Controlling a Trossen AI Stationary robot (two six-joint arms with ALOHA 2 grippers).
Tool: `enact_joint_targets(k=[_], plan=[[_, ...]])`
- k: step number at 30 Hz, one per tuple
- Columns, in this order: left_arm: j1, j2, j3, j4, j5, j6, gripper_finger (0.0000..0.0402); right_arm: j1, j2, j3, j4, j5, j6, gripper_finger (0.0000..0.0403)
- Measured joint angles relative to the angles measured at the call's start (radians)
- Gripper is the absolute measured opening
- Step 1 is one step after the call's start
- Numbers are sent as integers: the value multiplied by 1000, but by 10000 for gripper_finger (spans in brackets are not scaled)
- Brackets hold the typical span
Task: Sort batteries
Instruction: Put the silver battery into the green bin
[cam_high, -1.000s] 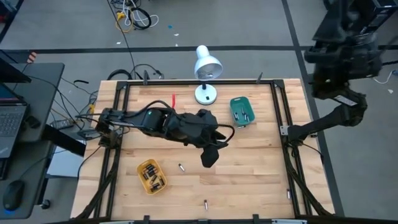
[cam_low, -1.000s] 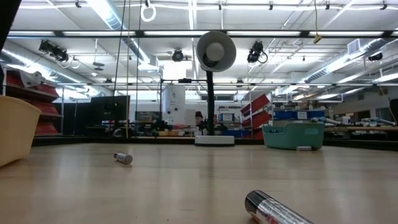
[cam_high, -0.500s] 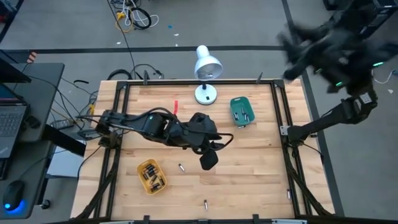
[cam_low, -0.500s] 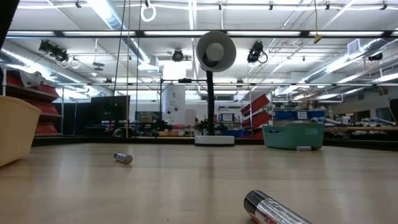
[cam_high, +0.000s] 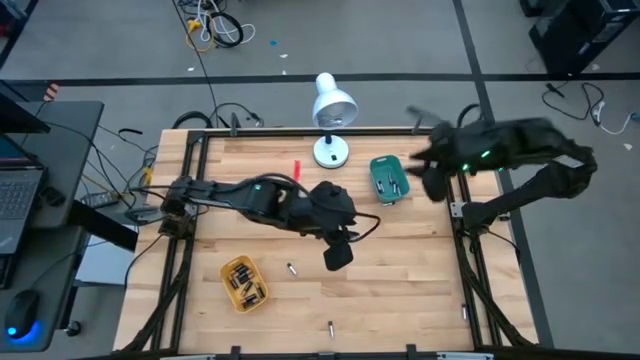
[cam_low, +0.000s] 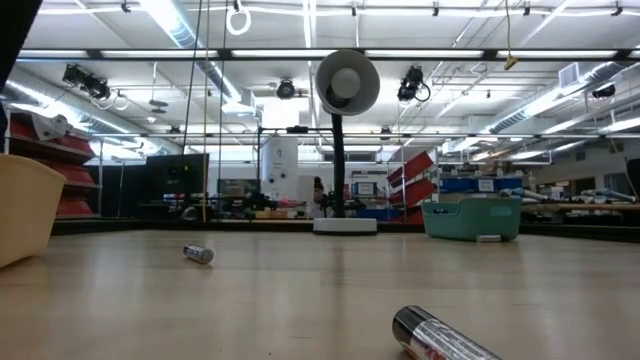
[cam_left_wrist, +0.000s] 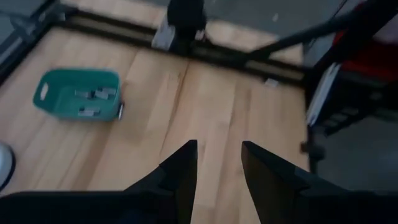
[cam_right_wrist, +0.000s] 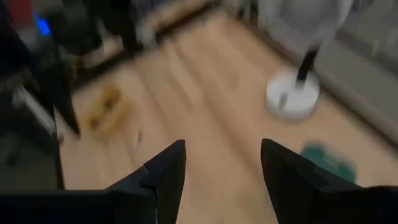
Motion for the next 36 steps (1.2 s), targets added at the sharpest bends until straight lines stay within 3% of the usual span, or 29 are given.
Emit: enact_joint_targets(k=[5, 9, 14, 20, 30, 36], plan=[[-6, 55, 0, -71, -48, 0, 142, 46, 2, -242, -37, -33, 197, 195], [-15, 99, -1, -147, -75, 1, 142, 70, -23, -469, 37, -61, 368, 195], [-16, 126, -1, -153, 85, 63, 142, 91, -30, -731, 198, -94, 596, 198], [-9, 141, -1, -152, 95, 76, 142, 90, -30, -976, 386, -93, 764, 213], [7, 140, -1, -148, 140, 71, 142, 51, -30, -1257, 691, -78, 803, 276], [12, 140, -1, -135, 141, 70, 142, 21, -23, -1321, 813, 44, 697, 335]])
